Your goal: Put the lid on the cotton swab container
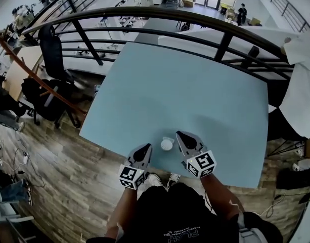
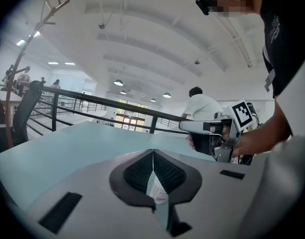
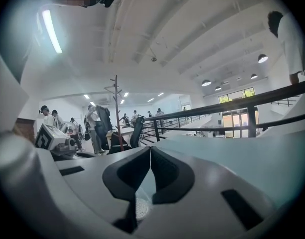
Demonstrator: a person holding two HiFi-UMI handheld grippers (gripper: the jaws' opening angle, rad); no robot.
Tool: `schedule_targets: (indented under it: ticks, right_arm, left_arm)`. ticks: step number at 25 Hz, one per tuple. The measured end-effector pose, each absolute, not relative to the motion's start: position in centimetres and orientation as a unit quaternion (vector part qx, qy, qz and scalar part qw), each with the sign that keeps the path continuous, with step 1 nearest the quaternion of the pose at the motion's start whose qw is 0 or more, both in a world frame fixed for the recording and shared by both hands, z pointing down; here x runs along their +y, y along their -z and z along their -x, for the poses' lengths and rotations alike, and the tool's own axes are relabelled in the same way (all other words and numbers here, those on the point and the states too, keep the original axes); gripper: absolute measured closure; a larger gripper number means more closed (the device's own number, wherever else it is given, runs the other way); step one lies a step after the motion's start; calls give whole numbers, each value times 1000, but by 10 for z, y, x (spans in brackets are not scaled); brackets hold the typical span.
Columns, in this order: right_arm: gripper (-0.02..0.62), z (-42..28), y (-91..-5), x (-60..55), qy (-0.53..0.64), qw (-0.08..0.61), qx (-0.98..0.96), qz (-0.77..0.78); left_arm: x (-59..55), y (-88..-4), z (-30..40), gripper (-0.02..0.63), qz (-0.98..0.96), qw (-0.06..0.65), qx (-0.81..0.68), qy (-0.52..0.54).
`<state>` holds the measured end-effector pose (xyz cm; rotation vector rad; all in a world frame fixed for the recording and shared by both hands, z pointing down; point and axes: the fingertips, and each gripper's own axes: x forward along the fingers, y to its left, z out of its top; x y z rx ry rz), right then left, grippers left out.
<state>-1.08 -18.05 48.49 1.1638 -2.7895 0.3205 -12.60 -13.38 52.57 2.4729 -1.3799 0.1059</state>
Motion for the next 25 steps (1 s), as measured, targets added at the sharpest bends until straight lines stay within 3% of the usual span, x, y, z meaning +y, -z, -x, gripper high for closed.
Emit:
schedule_targets:
  ticks: [6,16,25]
  right_arm:
    - [577,15,-516,-178,-121,65,-918,-373]
    - [577,16,-543,-183,-126,71,-904,-402]
    - [577,20,-561,-186,-106,81,-905,-403]
  left_arm:
    - [-138,-543,126,592,-867,121,-477,-74]
    - [-146,-568,122,582,-897,125,-419,-69]
    - [-149,-601,105,420,-908,118,-395,-76]
